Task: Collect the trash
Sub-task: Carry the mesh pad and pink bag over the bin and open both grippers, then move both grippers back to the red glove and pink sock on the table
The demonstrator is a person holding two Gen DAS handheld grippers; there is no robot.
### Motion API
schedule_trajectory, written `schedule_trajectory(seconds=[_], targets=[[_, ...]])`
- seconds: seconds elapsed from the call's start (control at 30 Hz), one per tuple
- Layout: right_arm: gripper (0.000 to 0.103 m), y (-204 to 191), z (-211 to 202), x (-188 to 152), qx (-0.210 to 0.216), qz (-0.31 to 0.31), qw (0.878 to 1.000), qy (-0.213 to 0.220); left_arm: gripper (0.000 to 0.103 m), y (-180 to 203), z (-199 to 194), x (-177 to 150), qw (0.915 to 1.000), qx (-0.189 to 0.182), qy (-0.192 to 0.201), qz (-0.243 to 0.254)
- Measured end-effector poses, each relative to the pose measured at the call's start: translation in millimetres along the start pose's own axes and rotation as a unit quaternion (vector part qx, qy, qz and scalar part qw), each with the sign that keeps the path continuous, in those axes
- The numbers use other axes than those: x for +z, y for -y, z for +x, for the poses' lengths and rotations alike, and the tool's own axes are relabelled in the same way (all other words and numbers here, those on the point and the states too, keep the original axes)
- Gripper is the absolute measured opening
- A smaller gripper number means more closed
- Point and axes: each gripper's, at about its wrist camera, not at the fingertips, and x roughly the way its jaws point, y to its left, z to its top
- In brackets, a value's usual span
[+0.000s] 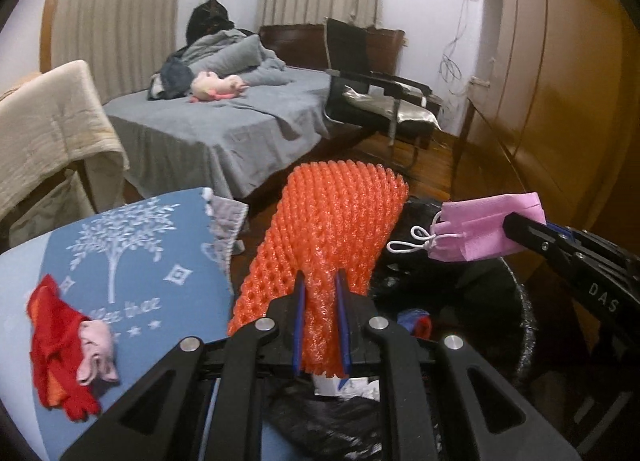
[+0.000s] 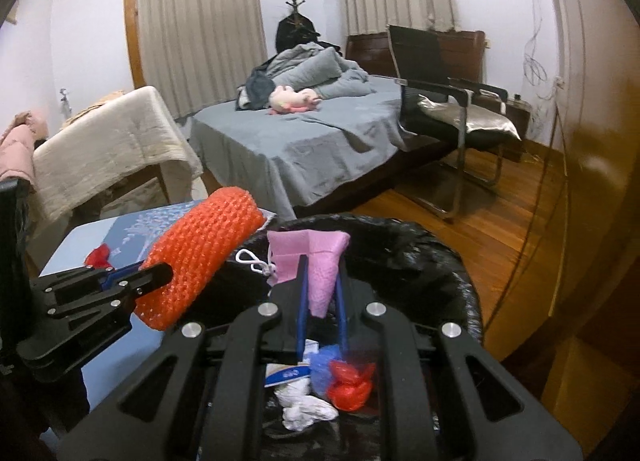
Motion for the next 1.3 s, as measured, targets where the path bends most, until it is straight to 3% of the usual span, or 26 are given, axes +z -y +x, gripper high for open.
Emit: schedule_trajectory(seconds=[0.17, 0.23, 0.3, 0.43, 0.5, 0.53, 0.7, 0.8, 1.3], targets=[[0.016, 15, 4, -7, -0.02, 0.009, 1.0, -0.007, 0.017, 18, 17, 0, 0.9996, -0.022, -0.012, 0.01], [0.028, 20, 6, -8, -0.027, 0.011, 1.0, -0.011, 0.027, 21, 19, -1, 0.9993, -0.033, -0.014, 0.008], [0.044, 24, 6, -11, -0.036, 0.015, 0.999, -0.009, 0.044, 21, 19, -1, 0.999, -0.041, -0.015, 0.002], [0.067, 27, 3, -14, -0.046, 0.019, 0.999, -0.004, 0.054, 14, 10, -3, 0.9993, -0.035, -0.009, -0.004], [0.09, 25, 0, -14, -0.047, 0.019, 0.999, 0.003, 0.067, 9, 3, -3, 0.9996, -0.027, 0.001, -0.008], [0.093, 22, -2, -14, -0.046, 0.018, 0.999, 0.009, 0.07, 5, -1, -3, 0.9997, -0.02, 0.006, -0.01], [0.097, 2, -5, -7, -0.027, 0.008, 0.999, 0.016, 0.086, -19, -31, -4, 0.999, 0.02, 0.038, -0.014], [0.097, -20, -4, -3, -0.007, -0.003, 1.0, 0.017, 0.089, -38, -49, -6, 0.9975, 0.045, 0.05, -0.023], [0.097, -136, 23, 5, 0.084, -0.059, 0.995, 0.007, 0.09, -149, -114, -47, 0.9779, 0.181, 0.071, -0.076]])
